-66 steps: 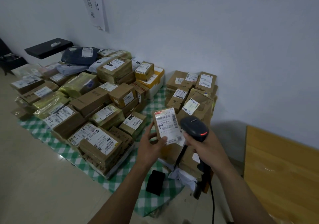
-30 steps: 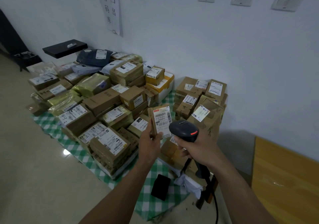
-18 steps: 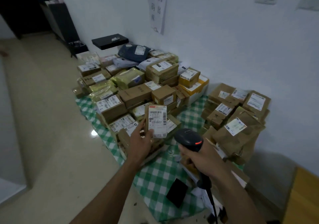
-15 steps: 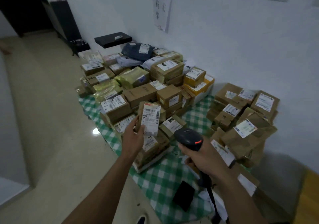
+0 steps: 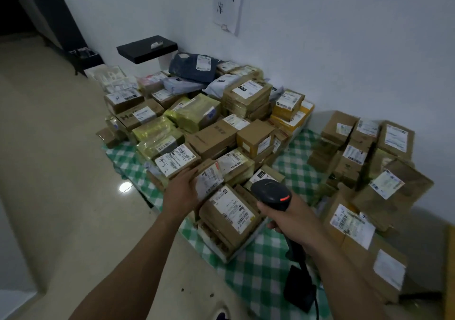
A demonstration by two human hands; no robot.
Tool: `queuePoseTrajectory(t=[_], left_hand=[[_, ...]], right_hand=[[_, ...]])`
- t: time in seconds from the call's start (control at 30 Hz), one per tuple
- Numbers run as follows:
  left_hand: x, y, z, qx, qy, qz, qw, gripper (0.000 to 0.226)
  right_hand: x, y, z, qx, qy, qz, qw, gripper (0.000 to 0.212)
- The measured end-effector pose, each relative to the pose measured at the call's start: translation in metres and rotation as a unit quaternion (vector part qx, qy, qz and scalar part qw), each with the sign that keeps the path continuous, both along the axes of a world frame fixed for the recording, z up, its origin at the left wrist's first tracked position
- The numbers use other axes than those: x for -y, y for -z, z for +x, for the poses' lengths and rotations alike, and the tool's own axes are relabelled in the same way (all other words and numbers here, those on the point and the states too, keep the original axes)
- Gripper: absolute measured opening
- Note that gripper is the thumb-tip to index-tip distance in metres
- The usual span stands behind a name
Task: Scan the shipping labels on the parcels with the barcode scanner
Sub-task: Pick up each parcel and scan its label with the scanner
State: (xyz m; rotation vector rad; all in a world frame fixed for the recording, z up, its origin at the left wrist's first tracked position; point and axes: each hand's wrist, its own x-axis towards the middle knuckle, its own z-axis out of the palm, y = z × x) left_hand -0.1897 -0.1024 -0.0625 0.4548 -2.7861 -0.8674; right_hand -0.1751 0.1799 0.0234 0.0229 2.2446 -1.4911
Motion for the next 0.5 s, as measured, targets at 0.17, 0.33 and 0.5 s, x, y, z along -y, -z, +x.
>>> queuePoseTrajectory(t=[0.17,0.33,0.5], left_hand=[[-0.007,0.005,0.005,-0.026,-0.011,-0.035,0.999,0.041],[-0.043,0.001,0.004,-0.044,0.025,-0.023,0.998,0.038],[-0.120,-0.013,-0.005,-0.059,0.172,0.063,0.981,0.036]], right_hand=[[0.001,0.002,0.001,0.005,0.019,0.000,1.000,0.046],[-0.021,-0.003,0.007,0.000,0.040,-0.007,0.999,0.044],[-0.070,-0.012,0.019,-0.005,0.086,-0.025,0.996,0.035]])
